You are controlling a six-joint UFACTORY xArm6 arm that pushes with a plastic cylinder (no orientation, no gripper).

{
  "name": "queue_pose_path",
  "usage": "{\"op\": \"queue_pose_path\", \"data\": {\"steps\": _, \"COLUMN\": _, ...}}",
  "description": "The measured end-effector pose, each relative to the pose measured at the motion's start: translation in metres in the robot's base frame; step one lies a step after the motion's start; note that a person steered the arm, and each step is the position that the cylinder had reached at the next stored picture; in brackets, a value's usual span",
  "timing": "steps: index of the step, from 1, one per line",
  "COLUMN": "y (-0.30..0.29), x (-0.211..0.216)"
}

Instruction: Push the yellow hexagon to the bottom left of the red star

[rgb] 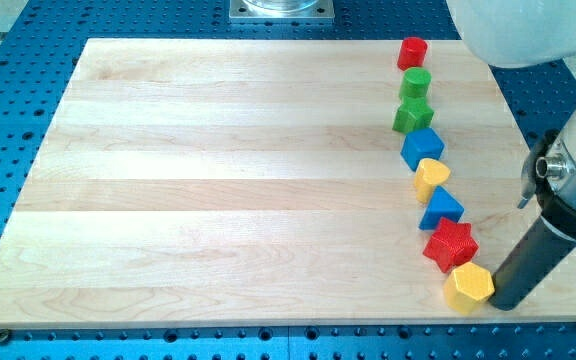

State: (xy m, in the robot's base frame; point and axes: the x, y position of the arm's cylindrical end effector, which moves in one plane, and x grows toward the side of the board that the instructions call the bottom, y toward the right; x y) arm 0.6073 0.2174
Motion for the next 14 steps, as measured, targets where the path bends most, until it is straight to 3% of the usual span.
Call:
{"op": "queue_pose_path", "data": {"steps": 2, "y": 0.016, "x": -0.038}}
{"op": "queue_pose_path", "data": {"steps": 6, "y": -0.023, "x": -0.038}}
{"op": "queue_pose_path", "data": {"steps": 8, "y": -0.001, "x": -0.003}}
{"op": "queue_pose_path", "data": {"steps": 10, "y": -0.039, "x": -0.002}}
{"op": "queue_pose_path", "data": {"steps": 13, "y": -0.005, "x": 0.011}}
{"op": "queue_pose_path", "data": {"steps": 14, "y": 0.021, "x": -0.004}}
